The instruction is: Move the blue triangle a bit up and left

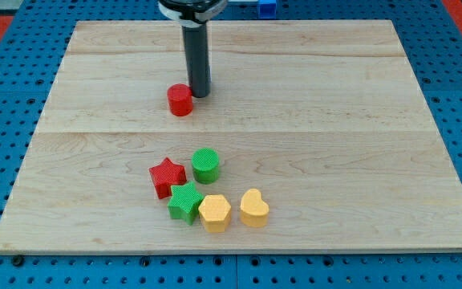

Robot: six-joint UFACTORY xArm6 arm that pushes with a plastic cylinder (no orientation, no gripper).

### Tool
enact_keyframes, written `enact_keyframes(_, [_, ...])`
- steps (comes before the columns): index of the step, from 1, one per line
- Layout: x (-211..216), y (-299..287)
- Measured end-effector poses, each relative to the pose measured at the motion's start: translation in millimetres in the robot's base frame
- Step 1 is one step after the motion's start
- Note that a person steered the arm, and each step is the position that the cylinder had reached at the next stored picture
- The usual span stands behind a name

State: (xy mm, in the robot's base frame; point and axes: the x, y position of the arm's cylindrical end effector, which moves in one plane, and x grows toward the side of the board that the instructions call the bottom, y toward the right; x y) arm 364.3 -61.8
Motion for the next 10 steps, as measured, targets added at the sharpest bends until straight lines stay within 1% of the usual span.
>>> enact_keyframes(1, [1.0,-7.8])
enact_keyframes(2, [-4.7,62.0])
enact_keyframes(3, [-36.1,-32.0])
enact_keyframes(4, [-33.4,-83.0])
enact_keyframes(5, [-34.5,-45.0])
enact_keyframes(6, [-23.7,-52.8])
enact_keyframes(7, [-8.8,-66.9])
enact_keyframes(8, [-34.8,-111.4])
enact_keyframes(9, [-48.8,-136.4])
enact_keyframes(10, [-4.3,-78.4])
